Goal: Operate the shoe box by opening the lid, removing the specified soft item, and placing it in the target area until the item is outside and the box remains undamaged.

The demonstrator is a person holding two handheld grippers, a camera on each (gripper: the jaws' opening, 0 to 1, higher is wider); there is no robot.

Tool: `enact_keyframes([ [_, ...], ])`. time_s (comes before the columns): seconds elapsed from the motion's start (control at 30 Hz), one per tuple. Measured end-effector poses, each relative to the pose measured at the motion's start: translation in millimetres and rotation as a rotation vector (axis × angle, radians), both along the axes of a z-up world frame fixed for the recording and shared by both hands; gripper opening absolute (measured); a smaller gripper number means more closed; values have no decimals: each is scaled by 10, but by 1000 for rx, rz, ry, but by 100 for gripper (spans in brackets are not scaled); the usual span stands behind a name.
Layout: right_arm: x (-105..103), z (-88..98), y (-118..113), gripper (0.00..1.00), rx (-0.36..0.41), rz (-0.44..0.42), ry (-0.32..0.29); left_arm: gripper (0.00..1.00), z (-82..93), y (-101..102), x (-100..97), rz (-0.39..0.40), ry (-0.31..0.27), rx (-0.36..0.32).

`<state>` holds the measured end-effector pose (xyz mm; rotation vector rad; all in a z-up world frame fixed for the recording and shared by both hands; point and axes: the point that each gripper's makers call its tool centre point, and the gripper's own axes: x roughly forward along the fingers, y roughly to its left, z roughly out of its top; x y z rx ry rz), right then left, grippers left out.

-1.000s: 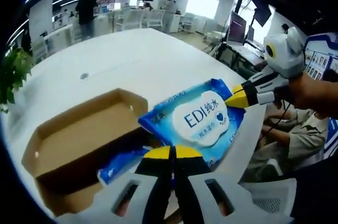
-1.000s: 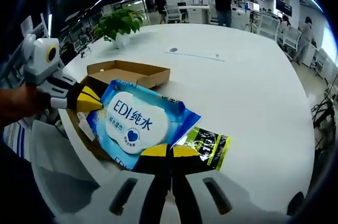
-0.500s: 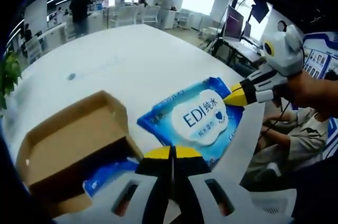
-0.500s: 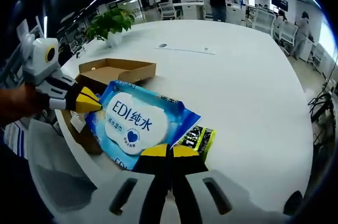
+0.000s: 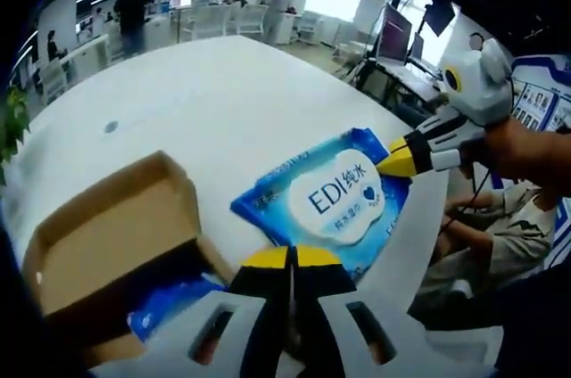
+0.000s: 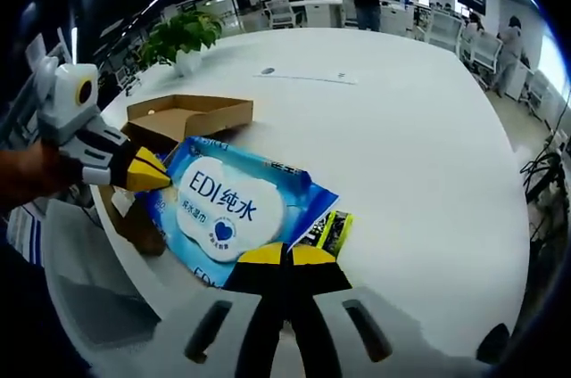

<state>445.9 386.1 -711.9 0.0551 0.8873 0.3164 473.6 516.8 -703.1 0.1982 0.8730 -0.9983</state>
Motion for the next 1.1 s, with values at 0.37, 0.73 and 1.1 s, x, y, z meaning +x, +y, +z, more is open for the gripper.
enact_keyframes([
  [0.37, -10, -102, -116, 0, -2, -10, 16, 0, -100, -119, -6, -13, 13, 9],
  [0.73, -7, -273, -221, 0, -1, -15, 42, 0, -273, -222, -11, -23, 32, 36],
  [1.1, 10, -458, -259, 0, 8, -15, 73, 0, -423, -262, -17, -36, 45, 62],
])
